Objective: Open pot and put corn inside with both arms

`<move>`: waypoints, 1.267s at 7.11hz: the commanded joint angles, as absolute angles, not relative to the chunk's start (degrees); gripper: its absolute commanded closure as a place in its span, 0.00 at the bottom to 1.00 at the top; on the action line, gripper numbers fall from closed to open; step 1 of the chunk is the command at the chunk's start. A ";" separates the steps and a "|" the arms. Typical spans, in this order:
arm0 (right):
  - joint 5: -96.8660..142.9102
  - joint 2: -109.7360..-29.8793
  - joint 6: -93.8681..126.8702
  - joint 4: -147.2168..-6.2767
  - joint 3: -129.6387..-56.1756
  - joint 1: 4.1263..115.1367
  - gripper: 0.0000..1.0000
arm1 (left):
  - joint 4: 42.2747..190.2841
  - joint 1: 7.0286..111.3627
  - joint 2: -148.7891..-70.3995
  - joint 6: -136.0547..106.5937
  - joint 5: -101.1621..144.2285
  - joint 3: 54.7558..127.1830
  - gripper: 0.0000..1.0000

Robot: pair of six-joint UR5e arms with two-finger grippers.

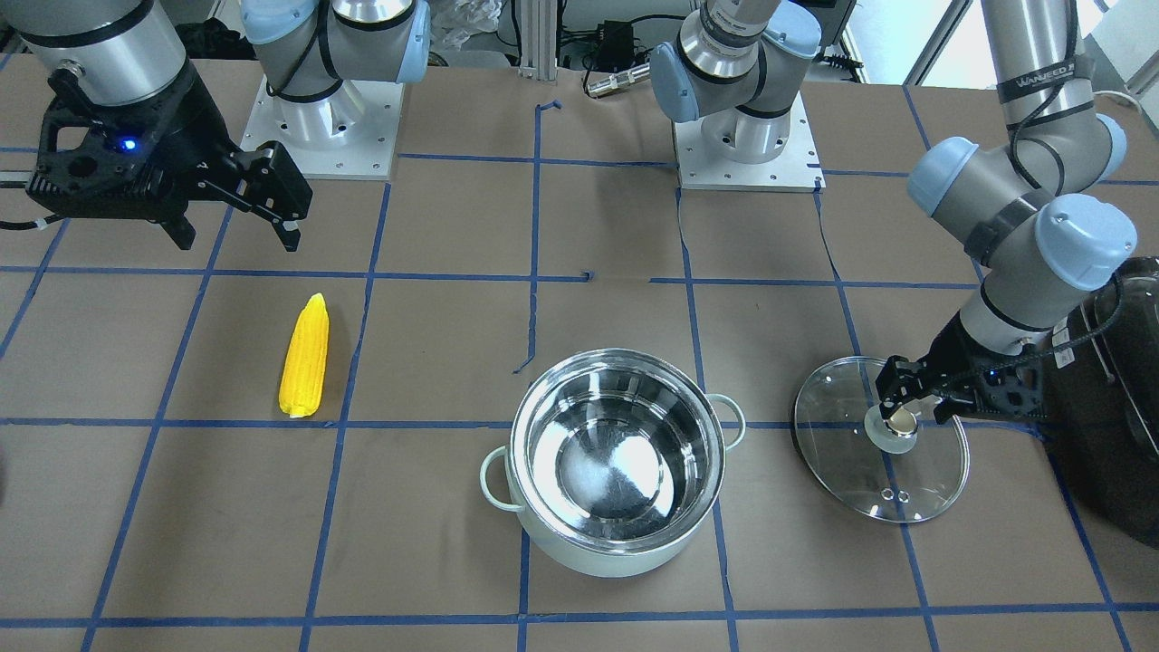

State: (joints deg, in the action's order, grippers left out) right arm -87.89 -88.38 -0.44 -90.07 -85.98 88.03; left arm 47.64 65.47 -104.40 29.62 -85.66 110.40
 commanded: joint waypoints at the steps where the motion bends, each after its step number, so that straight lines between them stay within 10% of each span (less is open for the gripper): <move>1: -87.98 -87.98 -0.44 -90.78 -87.96 88.07 0.00 | 55.75 69.50 -98.20 28.05 -85.87 107.43 0.19; 4: -89.02 -86.15 -0.70 -96.81 -95.85 88.07 0.00 | 80.02 80.03 -93.00 7.64 -87.18 92.85 0.19; 9: -94.40 -86.48 -11.15 -116.64 -116.05 83.87 0.00 | 79.46 94.65 -86.39 -2.80 -88.24 94.29 0.10</move>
State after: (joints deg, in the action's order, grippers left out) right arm -94.04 -86.48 -9.28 -109.13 -110.10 86.04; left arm 79.96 92.50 -86.44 -1.25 -88.13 93.11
